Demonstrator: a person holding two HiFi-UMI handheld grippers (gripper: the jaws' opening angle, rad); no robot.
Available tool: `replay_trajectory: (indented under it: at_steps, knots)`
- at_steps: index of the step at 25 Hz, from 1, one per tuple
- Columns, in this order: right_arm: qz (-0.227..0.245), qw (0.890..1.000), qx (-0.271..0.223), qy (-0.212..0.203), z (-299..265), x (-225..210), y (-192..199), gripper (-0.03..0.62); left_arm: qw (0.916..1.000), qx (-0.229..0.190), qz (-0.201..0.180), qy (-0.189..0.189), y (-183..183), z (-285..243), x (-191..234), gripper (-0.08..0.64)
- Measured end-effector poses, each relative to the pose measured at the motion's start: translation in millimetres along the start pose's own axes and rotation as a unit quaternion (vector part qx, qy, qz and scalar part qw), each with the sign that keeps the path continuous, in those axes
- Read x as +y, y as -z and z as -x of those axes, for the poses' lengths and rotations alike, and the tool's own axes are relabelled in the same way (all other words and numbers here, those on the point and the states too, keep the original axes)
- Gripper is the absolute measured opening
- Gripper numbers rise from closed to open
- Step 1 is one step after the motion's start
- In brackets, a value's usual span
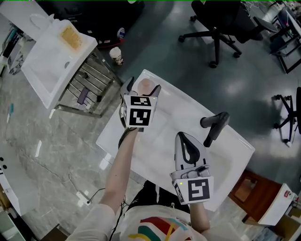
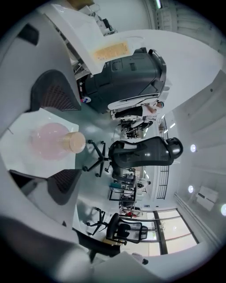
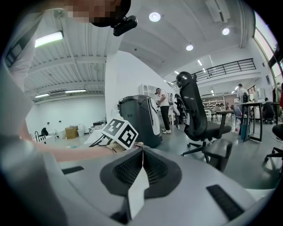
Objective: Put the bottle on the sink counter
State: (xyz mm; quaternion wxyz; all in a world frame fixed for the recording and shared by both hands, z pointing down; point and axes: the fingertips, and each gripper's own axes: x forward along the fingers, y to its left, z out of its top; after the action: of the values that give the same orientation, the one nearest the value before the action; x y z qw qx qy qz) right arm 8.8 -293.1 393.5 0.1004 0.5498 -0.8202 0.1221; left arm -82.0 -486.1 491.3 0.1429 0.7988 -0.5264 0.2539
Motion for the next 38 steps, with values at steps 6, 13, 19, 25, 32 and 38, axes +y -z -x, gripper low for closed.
replay_trajectory:
  at_steps: [6,13,19,25,32,38]
  knots:
    - [0.039,0.999,-0.032,0.003,12,3,-37,0.012,0.9983,-0.059,0.001,-0.008,-45,56,0,0.405]
    - [0.071,0.994,-0.084,0.011,29,11,-89,0.012,0.9866,-0.16,-0.021,-0.021,-114,152,2,0.403]
    - [0.077,0.989,-0.124,0.01,53,22,-116,0.012,0.9679,-0.243,-0.047,-0.042,-142,240,-20,0.292]
    - [0.084,0.984,-0.16,0.005,72,40,-144,0.012,0.9509,-0.299,-0.044,-0.068,-152,315,-28,0.2]
    - [0.102,0.98,-0.173,-0.008,90,58,-151,0.012,0.9291,-0.355,-0.024,-0.101,-135,378,-39,0.034]
    - [0.11,0.978,-0.171,-0.04,96,81,-149,0.012,0.9316,-0.343,0.011,-0.12,-91,396,-47,0.018]
